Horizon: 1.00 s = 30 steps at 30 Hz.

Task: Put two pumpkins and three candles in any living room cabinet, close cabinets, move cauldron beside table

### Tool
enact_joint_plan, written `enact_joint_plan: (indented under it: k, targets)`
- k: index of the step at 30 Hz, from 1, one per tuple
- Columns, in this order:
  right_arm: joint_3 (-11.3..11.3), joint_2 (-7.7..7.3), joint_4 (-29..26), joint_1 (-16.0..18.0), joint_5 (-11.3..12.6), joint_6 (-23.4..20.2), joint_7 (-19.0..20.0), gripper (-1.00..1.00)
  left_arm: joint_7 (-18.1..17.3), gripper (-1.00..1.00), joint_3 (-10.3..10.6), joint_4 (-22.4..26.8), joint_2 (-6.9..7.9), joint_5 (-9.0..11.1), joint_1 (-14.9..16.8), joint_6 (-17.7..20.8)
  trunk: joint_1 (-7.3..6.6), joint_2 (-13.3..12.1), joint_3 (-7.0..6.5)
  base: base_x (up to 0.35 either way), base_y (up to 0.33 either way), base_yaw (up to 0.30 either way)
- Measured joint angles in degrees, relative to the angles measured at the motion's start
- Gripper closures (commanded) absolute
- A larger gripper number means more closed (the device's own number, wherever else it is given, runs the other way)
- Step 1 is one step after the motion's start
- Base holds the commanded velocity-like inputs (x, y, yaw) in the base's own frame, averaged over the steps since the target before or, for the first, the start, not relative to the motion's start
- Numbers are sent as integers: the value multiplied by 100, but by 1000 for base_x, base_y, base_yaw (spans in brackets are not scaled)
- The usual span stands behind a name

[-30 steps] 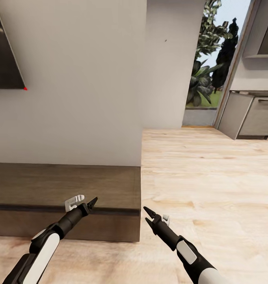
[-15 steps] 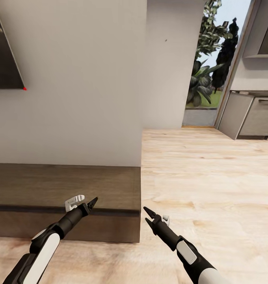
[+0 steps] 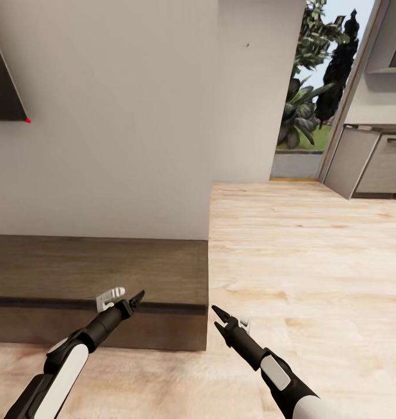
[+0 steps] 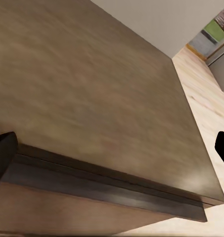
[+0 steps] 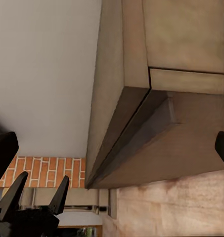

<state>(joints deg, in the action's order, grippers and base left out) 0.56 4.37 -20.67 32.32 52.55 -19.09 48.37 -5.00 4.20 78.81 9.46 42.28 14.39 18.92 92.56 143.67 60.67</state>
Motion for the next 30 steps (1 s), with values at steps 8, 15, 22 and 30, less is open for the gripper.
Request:
enact_joint_plan:
  k: [8, 15, 22, 30]
  targets:
    - [5, 1, 1, 0, 1, -8, 0, -100, 0, -100, 0, 0, 2, 0, 0, 0, 21, 11, 177, 0, 0, 0]
    - [-91, 3, -10, 0, -3, -52, 2, -100, 0, -100, 0, 5, 8, 0, 0, 2, 39, 20, 333, 0, 0, 0]
    - [-182, 11, -16, 3, -6, -96, -10, -100, 0, -100, 0, 23, 16, 1, 0, 7, 41, 22, 355, 0, 0, 0]
    - [-482, 21, -9, 116, -6, -118, -63, -100, 0, -100, 0, 27, 19, 1, 0, 8, 41, 22, 355, 0, 0, 0]
